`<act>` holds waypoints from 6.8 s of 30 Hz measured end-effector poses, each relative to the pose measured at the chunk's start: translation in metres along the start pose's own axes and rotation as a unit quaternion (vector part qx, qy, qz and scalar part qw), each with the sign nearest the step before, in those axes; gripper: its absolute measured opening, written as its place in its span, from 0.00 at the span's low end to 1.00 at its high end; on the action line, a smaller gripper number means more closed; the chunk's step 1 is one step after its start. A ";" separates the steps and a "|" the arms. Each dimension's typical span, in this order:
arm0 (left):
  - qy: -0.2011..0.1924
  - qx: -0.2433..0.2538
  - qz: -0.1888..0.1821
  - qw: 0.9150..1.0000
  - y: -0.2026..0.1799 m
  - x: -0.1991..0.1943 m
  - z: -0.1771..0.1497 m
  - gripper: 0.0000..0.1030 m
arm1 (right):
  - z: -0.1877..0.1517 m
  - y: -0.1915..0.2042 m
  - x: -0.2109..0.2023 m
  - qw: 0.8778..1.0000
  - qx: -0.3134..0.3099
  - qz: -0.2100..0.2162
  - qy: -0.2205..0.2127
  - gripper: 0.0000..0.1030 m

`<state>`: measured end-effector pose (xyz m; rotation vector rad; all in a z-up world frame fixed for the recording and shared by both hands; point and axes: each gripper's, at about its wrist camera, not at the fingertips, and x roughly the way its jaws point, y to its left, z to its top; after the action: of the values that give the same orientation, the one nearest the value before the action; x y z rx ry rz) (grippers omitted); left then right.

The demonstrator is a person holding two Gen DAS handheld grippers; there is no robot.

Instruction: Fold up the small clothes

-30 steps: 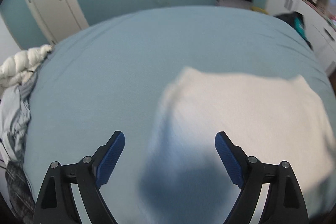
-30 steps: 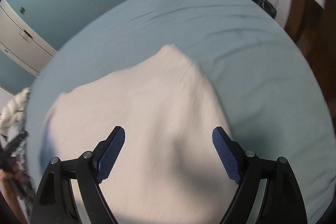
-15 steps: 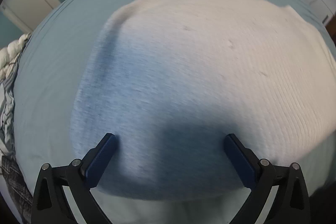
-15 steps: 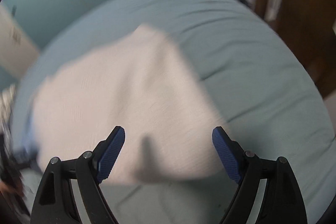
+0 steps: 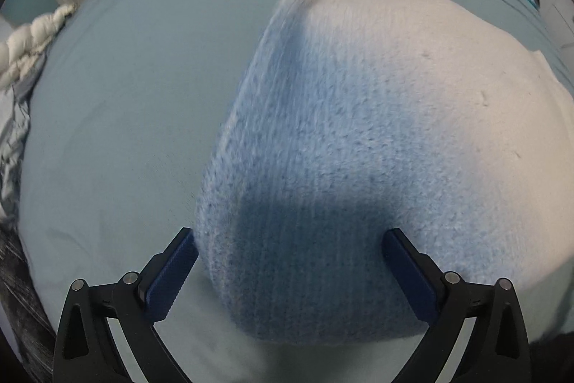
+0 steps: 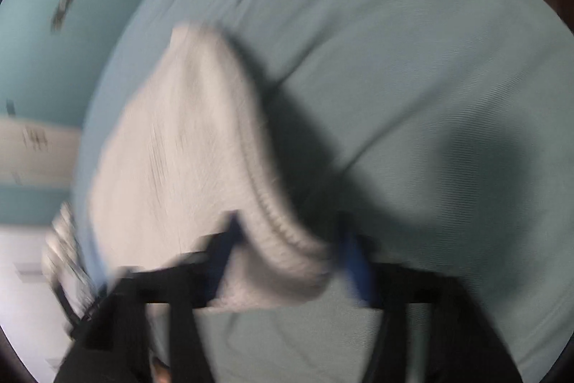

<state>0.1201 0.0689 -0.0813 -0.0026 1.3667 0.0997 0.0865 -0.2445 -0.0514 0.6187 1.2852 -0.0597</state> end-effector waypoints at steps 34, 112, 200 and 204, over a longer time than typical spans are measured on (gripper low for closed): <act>0.021 -0.093 0.037 0.995 0.098 0.014 0.003 0.99 | -0.041 0.078 0.004 0.986 -0.133 -0.063 -0.073 0.51; 0.086 -0.338 -0.091 0.933 0.026 0.045 -0.071 0.98 | -0.031 0.052 0.026 0.990 0.061 0.095 -0.080 0.23; 0.037 -0.379 -0.320 0.867 0.053 0.012 0.048 0.30 | 0.005 0.088 -0.071 0.976 0.094 0.196 -0.021 0.36; -0.023 -0.327 -0.326 0.887 0.043 0.047 0.087 0.73 | 0.056 0.095 -0.027 0.966 0.063 0.241 -0.068 0.67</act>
<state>0.2110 0.1206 -0.1073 -1.0163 1.1652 -0.0102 0.1627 -0.1984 0.0189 1.0061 0.9753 0.2174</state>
